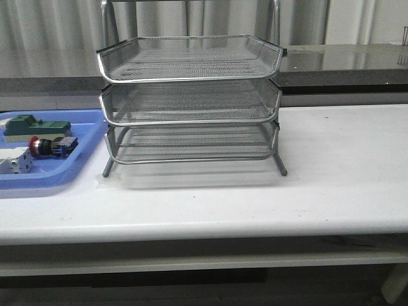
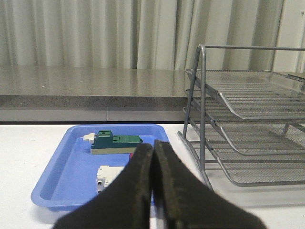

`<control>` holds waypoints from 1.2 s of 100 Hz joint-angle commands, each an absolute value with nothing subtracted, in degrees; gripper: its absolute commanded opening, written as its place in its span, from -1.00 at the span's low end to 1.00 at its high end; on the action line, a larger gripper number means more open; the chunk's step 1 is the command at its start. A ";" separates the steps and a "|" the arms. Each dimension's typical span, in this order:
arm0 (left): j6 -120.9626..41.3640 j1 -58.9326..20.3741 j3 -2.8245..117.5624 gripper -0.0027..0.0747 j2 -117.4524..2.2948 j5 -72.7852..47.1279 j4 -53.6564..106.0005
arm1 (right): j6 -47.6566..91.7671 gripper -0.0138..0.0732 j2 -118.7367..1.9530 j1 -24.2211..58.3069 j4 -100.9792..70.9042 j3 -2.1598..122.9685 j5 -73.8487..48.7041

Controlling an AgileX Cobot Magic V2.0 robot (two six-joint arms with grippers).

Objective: Place button on rack with both arms

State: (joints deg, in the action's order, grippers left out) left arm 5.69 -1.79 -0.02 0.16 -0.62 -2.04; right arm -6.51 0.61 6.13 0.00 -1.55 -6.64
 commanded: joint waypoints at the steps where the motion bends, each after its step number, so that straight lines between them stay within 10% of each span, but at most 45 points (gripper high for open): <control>1: 6.16 -1.92 -2.73 -0.98 2.15 4.04 -2.00 | -6.31 -0.81 1.55 5.72 0.80 -0.60 -2.07; 91: 6.16 -1.92 -2.73 -0.98 2.15 4.04 -2.00 | -6.18 -0.81 1.55 5.72 0.85 -0.38 3.94; 120: 6.16 -1.92 -2.73 -0.98 2.15 4.04 -2.00 | -6.18 -0.81 -3.95 5.72 0.85 12.45 -11.19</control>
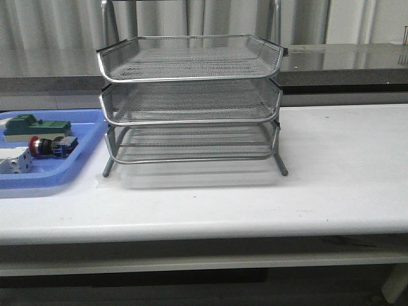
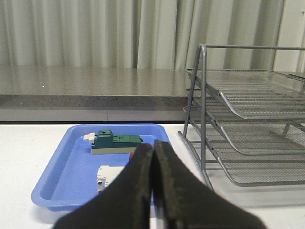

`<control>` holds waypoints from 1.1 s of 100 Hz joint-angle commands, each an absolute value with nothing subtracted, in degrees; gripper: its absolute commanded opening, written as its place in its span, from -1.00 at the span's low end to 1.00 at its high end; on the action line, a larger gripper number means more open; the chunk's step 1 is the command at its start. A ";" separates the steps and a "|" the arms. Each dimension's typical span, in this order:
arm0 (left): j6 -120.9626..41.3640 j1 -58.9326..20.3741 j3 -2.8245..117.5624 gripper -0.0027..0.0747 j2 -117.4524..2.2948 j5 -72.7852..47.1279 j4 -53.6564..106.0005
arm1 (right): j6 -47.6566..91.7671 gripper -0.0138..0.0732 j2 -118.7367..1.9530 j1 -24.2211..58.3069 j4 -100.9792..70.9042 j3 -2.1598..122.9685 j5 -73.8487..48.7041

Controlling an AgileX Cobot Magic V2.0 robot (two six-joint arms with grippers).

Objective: Place button on rack with both arms

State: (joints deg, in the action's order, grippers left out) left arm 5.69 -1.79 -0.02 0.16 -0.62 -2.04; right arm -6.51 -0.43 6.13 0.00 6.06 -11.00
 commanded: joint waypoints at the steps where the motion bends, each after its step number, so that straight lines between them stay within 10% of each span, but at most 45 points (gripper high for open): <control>1: 6.16 -1.92 -2.73 -0.98 2.15 4.04 -2.00 | -6.18 -0.81 -4.29 5.72 0.85 12.89 -11.59; 86: 6.16 -1.92 -2.73 -0.98 2.15 4.04 -2.00 | -6.06 -0.79 -47.08 5.72 -16.89 42.48 -33.76; 110: 6.16 -1.92 -2.73 -0.98 2.15 4.04 -2.00 | -6.05 -0.08 -52.63 6.02 -22.75 42.48 -32.36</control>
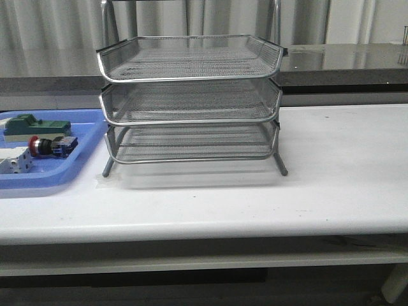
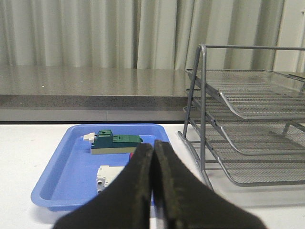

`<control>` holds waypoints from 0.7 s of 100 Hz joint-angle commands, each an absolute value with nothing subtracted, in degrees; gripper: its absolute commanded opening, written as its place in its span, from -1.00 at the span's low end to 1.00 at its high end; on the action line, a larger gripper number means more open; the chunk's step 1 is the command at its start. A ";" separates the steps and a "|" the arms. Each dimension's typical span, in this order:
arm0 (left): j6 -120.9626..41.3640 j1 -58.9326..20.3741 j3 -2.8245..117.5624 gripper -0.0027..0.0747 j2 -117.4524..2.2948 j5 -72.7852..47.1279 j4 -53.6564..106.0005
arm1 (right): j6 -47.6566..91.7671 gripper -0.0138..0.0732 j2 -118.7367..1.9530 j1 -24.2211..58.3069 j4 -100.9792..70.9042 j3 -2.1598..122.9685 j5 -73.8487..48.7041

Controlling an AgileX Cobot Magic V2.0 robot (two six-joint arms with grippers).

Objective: Place button on rack with both arms

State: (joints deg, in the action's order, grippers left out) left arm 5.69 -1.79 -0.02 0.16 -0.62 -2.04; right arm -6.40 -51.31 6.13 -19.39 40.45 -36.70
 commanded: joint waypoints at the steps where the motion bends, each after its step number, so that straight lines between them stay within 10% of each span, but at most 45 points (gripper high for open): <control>1: 6.16 -1.92 -2.73 -0.98 2.15 4.04 -2.00 | -6.05 -0.05 -52.78 6.02 -23.51 42.48 -32.29; 14: 6.16 -1.92 -2.73 -0.98 2.15 4.04 -2.00 | -4.81 0.27 -56.18 6.02 -27.44 42.48 -28.91; 70: 6.16 -1.92 -2.73 -0.98 2.15 4.04 -2.00 | 31.99 0.27 -78.41 6.09 -72.72 44.02 -22.29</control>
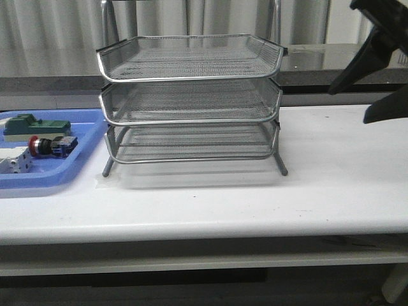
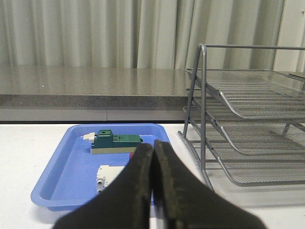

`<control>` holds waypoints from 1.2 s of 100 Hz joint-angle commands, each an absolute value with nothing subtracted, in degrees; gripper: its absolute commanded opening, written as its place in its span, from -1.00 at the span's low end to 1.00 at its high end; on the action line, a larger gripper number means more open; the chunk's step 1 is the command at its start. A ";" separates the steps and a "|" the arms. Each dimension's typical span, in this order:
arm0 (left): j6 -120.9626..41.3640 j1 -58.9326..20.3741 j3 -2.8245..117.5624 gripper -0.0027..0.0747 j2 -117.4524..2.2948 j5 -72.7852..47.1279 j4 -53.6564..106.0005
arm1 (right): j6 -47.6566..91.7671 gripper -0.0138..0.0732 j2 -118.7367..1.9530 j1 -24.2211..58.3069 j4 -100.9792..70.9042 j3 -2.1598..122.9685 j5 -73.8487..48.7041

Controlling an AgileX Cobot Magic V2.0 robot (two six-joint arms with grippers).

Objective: Place button on rack with both arms
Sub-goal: 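Reach the right gripper to the front edge of the middle mesh tray, then grip the middle tray edge with the right gripper and pull it toward the robot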

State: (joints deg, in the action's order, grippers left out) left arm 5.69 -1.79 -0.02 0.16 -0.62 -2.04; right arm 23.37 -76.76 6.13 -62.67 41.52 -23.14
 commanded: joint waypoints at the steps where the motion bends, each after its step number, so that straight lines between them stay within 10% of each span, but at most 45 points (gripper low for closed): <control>1: 6.16 -1.92 -2.73 -0.98 2.15 4.04 -2.00 | 33.42 0.27 -78.68 6.09 -74.24 44.19 -22.35; 36: 6.16 -1.92 -2.73 -0.98 2.15 4.04 -2.00 | 59.97 0.27 -91.51 6.09 -103.11 50.07 -31.97; 120: 6.16 -1.92 -2.73 -0.98 2.15 4.04 -2.00 | 61.41 0.20 -105.12 9.57 -107.42 60.76 -34.83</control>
State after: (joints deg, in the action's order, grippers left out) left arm 5.69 -1.79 -0.02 0.16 -0.62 -2.04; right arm 60.62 -107.76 9.59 -103.21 59.07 -32.36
